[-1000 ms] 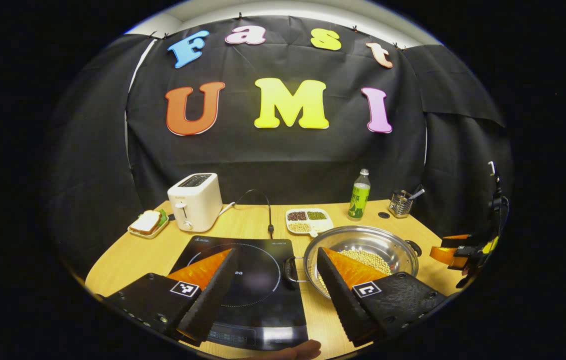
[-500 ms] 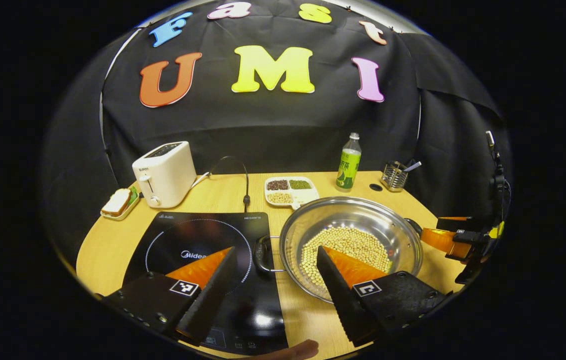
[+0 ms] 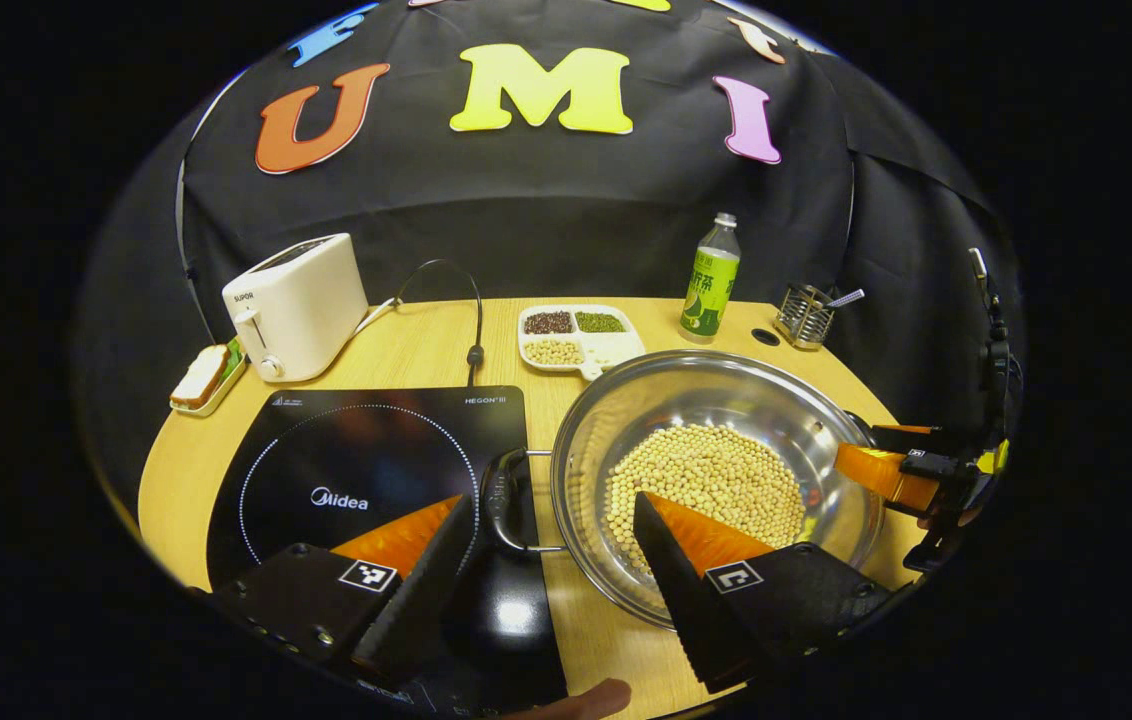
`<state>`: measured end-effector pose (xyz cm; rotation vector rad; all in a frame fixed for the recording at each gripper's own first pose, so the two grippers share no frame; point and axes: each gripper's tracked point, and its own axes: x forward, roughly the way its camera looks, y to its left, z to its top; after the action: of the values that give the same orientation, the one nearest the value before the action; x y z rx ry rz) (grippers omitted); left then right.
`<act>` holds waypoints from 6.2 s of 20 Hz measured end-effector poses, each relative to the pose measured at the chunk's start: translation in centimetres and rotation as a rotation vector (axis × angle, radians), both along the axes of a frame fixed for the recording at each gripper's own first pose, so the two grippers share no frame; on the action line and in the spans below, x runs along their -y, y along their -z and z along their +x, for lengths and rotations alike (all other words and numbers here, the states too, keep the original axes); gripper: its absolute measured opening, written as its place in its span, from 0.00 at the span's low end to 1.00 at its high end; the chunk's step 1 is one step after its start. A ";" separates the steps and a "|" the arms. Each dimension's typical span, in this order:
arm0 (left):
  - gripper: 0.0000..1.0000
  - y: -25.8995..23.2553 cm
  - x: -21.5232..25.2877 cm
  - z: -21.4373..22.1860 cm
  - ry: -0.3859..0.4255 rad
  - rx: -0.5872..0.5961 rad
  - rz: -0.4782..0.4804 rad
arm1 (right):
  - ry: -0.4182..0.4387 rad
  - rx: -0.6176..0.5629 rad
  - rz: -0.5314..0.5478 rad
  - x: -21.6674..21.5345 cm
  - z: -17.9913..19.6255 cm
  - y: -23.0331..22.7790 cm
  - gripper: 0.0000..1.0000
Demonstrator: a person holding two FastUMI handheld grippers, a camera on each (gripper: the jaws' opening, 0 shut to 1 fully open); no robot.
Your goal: First push the handle of the pot to place it horizontally, then grasp the pot with both hands and set it on the induction cooktop.
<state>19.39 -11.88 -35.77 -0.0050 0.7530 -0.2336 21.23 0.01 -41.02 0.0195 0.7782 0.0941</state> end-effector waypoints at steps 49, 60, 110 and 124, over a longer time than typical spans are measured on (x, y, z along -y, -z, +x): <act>0.52 -15.2 -8.5 -1.7 -0.082 0.250 -0.103 | 0.048 0.029 0.089 -7.5 -2.7 -14.5 0.64; 0.52 -18.4 -19.7 -0.2 -0.236 0.333 -0.089 | -0.072 0.036 0.125 -19.9 0.3 -16.7 0.65; 0.78 -10.2 -30.4 -0.8 -0.452 0.359 -0.176 | -0.108 0.310 0.281 -28.1 0.5 -9.2 0.96; 0.94 -23.3 -24.2 -13.3 -0.349 0.567 0.019 | -0.077 0.592 0.088 -16.4 -13.2 -24.0 0.98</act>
<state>6.12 12.28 -12.48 -0.0496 0.1806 0.1072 8.04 16.38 -16.99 0.0429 0.1830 0.1965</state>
